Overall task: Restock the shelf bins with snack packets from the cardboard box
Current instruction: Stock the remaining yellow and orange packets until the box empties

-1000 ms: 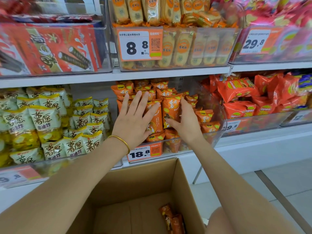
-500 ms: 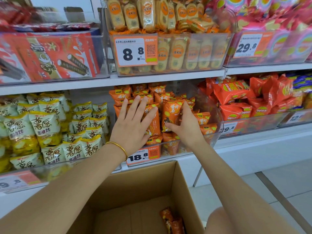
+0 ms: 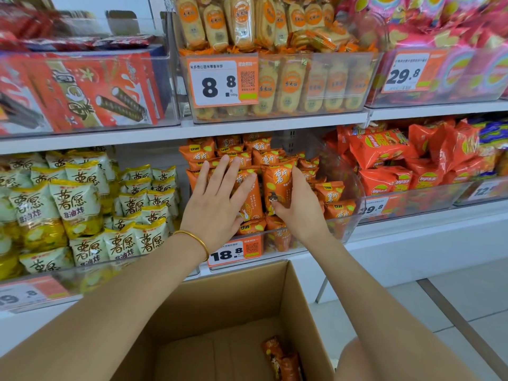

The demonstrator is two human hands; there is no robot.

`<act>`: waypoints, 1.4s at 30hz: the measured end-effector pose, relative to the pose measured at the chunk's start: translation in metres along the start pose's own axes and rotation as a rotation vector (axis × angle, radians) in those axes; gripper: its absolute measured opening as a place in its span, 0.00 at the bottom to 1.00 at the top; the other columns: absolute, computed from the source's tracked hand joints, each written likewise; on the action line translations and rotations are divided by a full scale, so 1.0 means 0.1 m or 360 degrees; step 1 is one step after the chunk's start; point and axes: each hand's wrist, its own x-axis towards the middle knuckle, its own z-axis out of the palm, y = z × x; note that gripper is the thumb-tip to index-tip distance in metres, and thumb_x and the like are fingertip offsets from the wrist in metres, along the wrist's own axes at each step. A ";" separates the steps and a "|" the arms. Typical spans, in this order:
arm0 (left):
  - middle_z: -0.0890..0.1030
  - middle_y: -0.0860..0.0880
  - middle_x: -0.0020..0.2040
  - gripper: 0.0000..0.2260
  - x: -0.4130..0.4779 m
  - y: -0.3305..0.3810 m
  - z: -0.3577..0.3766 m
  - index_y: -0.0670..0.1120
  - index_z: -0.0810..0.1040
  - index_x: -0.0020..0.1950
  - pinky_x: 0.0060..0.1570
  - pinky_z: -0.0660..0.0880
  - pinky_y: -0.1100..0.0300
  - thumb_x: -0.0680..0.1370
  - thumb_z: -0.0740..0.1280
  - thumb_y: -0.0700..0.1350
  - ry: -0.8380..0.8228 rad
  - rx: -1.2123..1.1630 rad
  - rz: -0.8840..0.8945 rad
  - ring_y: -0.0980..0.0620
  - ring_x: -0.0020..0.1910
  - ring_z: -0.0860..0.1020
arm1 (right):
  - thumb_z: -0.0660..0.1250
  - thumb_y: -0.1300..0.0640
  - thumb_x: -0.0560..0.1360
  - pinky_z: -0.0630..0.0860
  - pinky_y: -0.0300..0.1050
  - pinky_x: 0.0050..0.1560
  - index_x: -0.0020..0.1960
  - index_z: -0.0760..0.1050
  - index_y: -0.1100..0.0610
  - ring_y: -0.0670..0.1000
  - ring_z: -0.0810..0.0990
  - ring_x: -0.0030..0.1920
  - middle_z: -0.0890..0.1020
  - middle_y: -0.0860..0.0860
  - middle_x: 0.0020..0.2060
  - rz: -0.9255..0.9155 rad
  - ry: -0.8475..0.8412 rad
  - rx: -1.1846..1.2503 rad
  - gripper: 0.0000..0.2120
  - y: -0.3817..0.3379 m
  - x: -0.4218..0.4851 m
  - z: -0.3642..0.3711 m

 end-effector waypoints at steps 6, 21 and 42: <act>0.63 0.37 0.73 0.40 -0.01 -0.01 0.01 0.45 0.64 0.74 0.70 0.57 0.36 0.66 0.76 0.53 0.0004 -0.0029 -0.0013 0.36 0.73 0.60 | 0.68 0.55 0.76 0.65 0.45 0.67 0.77 0.47 0.62 0.55 0.65 0.71 0.66 0.57 0.71 -0.0075 -0.0076 -0.0192 0.40 0.00 -0.04 0.04; 0.64 0.36 0.73 0.39 -0.02 -0.01 -0.05 0.44 0.65 0.74 0.69 0.59 0.36 0.66 0.76 0.52 -0.0001 -0.0073 -0.0003 0.36 0.73 0.60 | 0.73 0.53 0.73 0.67 0.45 0.67 0.78 0.43 0.59 0.52 0.66 0.71 0.65 0.54 0.73 0.0161 -0.0102 0.0209 0.48 0.01 -0.01 -0.06; 0.67 0.36 0.71 0.27 -2.21 0.39 0.08 0.43 0.75 0.65 0.68 0.65 0.41 0.67 0.74 0.45 -0.0600 -0.0533 0.0428 0.37 0.71 0.65 | 0.65 0.61 0.77 0.70 0.25 0.46 0.66 0.72 0.50 0.40 0.74 0.52 0.71 0.44 0.58 0.0349 -0.0552 0.0142 0.18 0.03 -2.09 0.32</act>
